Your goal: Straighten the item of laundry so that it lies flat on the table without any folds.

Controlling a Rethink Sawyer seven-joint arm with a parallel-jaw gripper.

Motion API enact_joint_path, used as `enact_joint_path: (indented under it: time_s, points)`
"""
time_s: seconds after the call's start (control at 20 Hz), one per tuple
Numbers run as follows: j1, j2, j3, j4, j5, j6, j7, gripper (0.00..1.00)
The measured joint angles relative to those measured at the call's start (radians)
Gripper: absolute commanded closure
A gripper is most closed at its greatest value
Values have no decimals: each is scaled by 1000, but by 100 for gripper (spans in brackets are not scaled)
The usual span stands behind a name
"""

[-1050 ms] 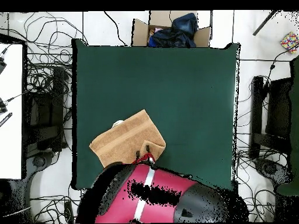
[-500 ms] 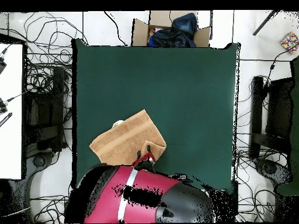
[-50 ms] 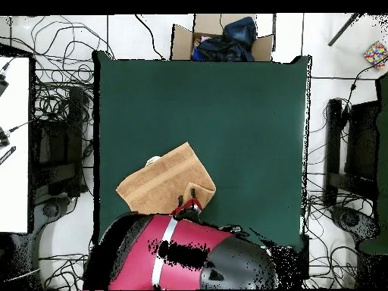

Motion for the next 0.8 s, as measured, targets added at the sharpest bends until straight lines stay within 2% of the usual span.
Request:
enact_joint_path:
  time_s: [0.5,0.55,0.8]
  points:
    - [2,1,-1,-1,-2,1,0,0]
    - [3,1,0,-1,-2,1,0,100]
    - [5,6,-1,-2,-2,4,0,100]
